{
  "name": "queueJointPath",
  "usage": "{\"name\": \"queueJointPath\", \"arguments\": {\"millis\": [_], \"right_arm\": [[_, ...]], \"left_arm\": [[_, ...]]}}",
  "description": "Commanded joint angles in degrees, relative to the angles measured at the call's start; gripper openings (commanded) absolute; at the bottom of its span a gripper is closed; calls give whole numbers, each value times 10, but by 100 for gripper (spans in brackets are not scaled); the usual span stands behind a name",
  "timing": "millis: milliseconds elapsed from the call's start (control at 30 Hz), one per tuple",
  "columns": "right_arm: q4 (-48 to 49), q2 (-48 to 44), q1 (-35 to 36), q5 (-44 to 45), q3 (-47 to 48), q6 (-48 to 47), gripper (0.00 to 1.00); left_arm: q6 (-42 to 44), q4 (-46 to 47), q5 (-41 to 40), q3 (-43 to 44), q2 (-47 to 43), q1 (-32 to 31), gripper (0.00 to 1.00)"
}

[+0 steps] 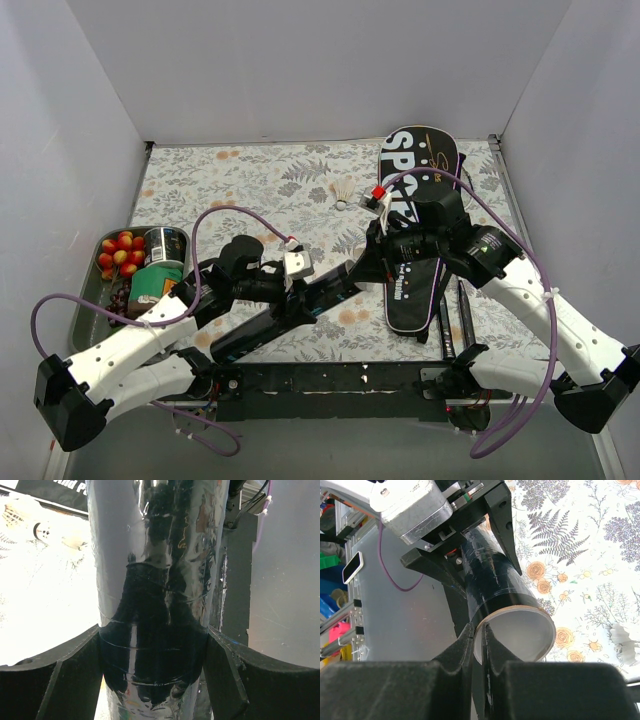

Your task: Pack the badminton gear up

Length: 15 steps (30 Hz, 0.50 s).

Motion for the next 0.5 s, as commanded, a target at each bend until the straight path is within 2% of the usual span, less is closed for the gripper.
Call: {"name": "queueJointPath", "arguments": {"millis": [0, 33, 67, 300, 467], "right_arm": [[15, -6, 14, -22, 8, -1, 9], [16, -8, 14, -25, 7, -1, 3], [17, -11, 14, -29, 6, -1, 1], [45, -44, 14, -104, -7, 7, 1], [47, -62, 14, -122, 1, 12, 1]], "left_arm": [[2, 33, 10, 17, -14, -2, 14], [3, 33, 10, 16, -15, -2, 14], [5, 33, 10, 13, -16, -2, 14], [6, 37, 13, 9, -30, -2, 14], [7, 37, 15, 6, -31, -2, 14]]}}
